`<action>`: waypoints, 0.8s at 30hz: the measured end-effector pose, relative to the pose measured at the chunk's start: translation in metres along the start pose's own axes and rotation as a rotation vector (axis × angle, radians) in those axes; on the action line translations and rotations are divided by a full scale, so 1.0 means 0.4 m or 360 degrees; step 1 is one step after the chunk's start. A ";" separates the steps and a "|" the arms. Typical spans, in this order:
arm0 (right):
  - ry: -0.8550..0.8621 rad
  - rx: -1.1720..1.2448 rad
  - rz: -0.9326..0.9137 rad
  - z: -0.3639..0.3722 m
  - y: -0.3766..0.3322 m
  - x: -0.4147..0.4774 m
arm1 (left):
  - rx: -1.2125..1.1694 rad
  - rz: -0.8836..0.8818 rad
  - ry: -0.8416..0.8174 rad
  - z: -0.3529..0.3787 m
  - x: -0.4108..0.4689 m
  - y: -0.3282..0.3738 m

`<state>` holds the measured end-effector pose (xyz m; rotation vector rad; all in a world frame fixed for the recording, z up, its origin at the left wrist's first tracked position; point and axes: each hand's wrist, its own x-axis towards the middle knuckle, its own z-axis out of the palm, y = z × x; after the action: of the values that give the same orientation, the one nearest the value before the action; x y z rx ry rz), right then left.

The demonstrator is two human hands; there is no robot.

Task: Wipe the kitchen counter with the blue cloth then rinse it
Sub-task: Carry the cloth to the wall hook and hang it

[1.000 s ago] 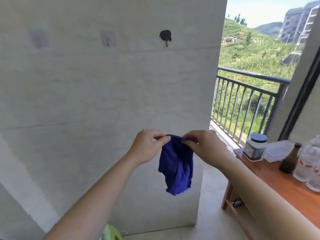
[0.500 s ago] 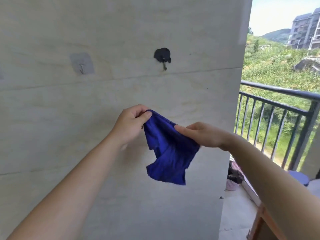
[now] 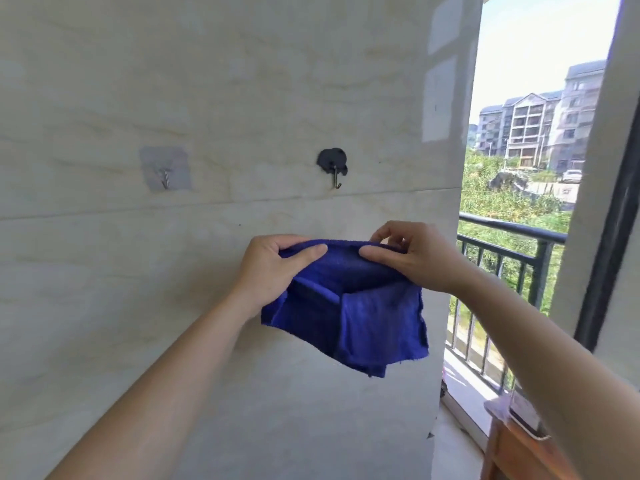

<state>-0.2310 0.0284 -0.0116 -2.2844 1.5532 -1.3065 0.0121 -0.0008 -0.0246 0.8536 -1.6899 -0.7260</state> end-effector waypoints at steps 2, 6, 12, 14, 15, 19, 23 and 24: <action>-0.0024 -0.0253 0.0076 -0.030 -0.012 0.005 | 0.0006 0.0067 -0.0038 -0.011 0.023 0.018; 0.0347 -0.0256 -0.0002 -0.067 -0.052 0.014 | 0.0195 0.0358 0.0126 -0.002 0.057 0.057; -0.0179 0.0064 0.0274 -0.113 -0.024 0.007 | 0.0603 0.0424 0.0298 -0.026 0.087 0.036; -0.0122 -0.0654 0.0253 -0.116 0.024 0.007 | 0.0653 0.0292 0.0276 -0.030 0.090 0.023; -0.0087 -0.0860 0.0210 -0.112 0.039 0.006 | 0.0644 0.0248 0.0254 -0.026 0.090 0.019; -0.0105 -0.0892 0.0035 -0.092 0.074 0.011 | 0.0605 0.0167 0.0142 0.003 0.093 0.019; -0.0217 -0.0278 0.0051 -0.086 0.064 0.019 | 0.0601 0.0206 -0.0011 0.019 0.092 0.041; -0.0239 -0.0126 0.0036 -0.085 0.061 0.022 | 0.0523 0.0222 -0.0027 0.020 0.094 0.046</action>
<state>-0.2706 0.0223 0.0032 -2.3426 1.6019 -1.0590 -0.0058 -0.0209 0.0082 0.9441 -1.8934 -0.3662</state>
